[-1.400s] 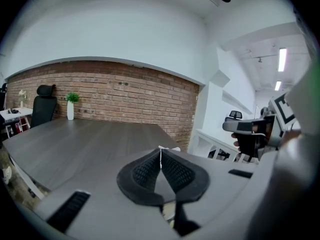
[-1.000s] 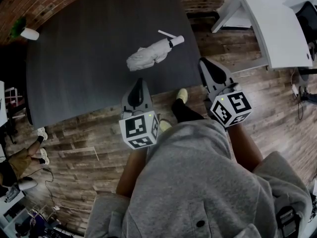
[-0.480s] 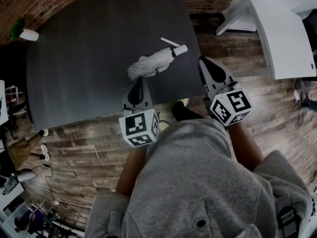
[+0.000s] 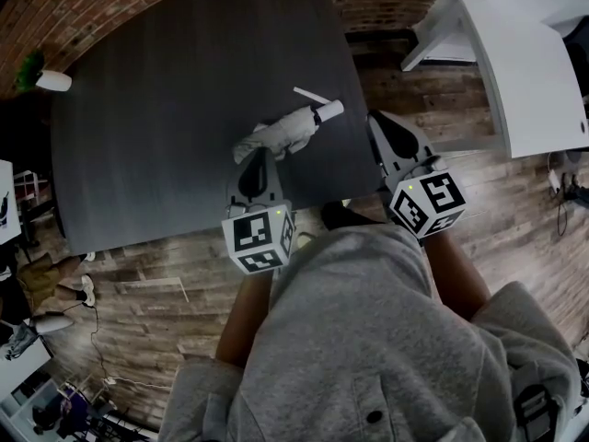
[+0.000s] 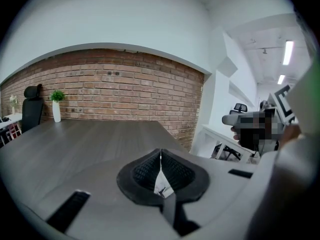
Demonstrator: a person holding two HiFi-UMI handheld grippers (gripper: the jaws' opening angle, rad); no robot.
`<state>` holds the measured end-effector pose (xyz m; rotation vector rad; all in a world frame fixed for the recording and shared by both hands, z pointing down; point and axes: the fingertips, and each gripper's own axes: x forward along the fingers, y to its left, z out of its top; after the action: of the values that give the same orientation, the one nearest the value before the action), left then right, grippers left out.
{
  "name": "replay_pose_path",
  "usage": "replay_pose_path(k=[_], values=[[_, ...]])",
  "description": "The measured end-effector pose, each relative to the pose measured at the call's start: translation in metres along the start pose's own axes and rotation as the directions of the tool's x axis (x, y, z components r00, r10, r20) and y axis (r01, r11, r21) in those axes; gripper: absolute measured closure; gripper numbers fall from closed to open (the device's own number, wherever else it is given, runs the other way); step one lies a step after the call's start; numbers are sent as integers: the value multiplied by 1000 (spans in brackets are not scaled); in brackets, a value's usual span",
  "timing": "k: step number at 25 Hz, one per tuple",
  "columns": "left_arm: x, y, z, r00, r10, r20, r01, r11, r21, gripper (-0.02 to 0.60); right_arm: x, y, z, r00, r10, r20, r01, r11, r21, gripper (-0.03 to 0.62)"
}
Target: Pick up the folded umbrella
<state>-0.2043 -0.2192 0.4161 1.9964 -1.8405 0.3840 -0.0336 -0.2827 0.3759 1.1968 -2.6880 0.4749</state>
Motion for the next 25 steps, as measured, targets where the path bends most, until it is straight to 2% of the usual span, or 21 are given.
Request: replay_pose_path(k=[9, 18, 25], values=[[28, -8, -8, 996, -52, -76, 58, 996, 71, 565, -1, -19, 2, 1000, 0, 13, 0, 1000, 8, 569], [40, -13, -14, 992, -35, -118, 54, 986, 161, 563, -6, -42, 6, 999, 0, 32, -1, 1000, 18, 569], [49, -19, -20, 989, -34, -146, 63, 979, 196, 555, -4, -57, 4, 999, 9, 44, -11, 999, 40, 569]])
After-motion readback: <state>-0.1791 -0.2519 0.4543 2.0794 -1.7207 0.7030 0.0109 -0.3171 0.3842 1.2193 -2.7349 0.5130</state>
